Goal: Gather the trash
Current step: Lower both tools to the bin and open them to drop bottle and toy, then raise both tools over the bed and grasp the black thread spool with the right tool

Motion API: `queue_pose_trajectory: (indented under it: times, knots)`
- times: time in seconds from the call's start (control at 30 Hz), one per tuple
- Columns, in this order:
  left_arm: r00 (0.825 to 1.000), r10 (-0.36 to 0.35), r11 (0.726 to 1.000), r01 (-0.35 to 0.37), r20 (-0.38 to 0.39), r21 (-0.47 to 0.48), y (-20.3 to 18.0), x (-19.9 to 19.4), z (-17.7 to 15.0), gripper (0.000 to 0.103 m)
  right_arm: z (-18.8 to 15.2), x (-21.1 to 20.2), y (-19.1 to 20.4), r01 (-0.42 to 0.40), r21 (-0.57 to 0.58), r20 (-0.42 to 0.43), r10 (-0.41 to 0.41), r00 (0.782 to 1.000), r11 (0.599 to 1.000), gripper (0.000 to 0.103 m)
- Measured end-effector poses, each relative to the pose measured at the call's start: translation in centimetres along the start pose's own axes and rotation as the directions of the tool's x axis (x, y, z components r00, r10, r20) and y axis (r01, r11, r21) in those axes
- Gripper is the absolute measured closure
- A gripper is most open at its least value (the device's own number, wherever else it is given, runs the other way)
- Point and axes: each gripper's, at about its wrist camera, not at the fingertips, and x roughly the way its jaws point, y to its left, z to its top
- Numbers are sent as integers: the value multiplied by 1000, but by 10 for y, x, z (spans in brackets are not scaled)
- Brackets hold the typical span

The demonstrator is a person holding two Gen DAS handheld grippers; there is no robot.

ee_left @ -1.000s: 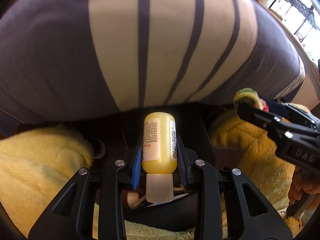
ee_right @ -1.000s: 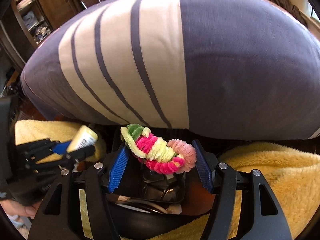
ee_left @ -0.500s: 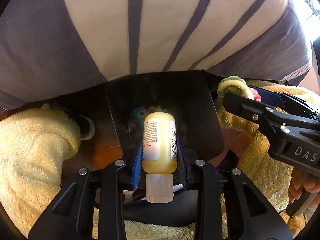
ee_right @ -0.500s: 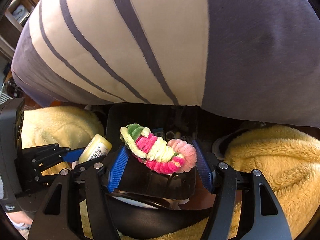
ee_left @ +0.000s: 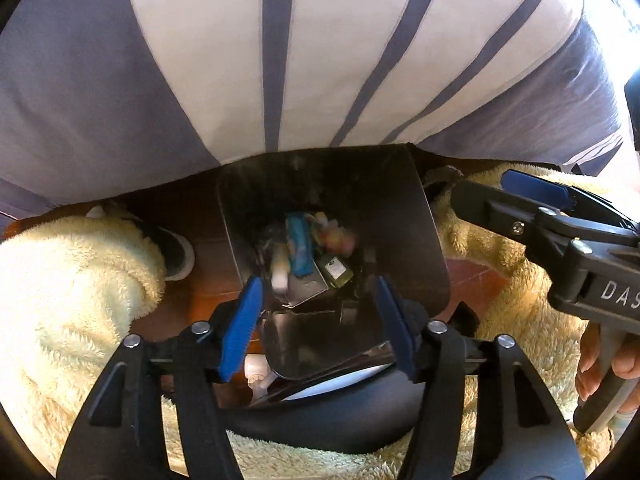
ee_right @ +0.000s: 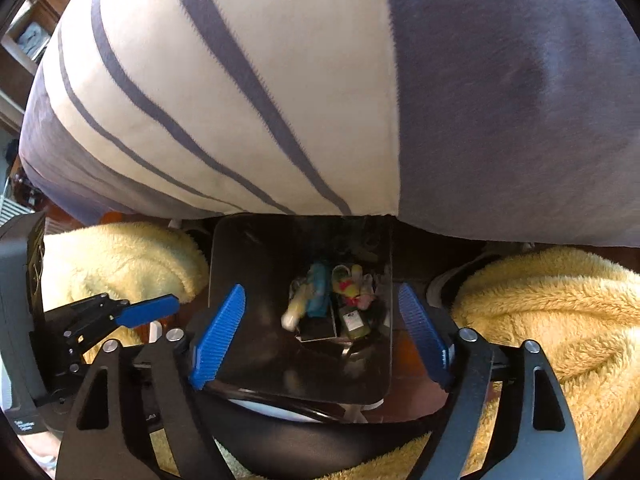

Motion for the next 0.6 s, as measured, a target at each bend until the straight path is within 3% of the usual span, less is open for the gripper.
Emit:
queue_pose_trajectory:
  times: [0.13,0.23,0.4,0.53,0.6]
  knots:
    - [1000,10,1000,-10,28,-3,1,-9,2,31,1,-15,-5,49,6,40,-49,998,999,8]
    - [997,27,1000,-26,74,-8,2,-23,4,22,1,-25,-8,56,12,74,-57,996,998,7]
    - [987,52,999,-52,151,-4,3,-54,12,17,6,-55,-12,67,7,142,-67,988,998,7]
    - [967,63,998,-65,248,0,4,-94,23,17,20,-101,-13,88,-3,252,-85,964,996,6]
    - [947,70,997,-77,313,10,3,-120,32,15,29,-118,-13,99,-8,296,-93,951,995,4]
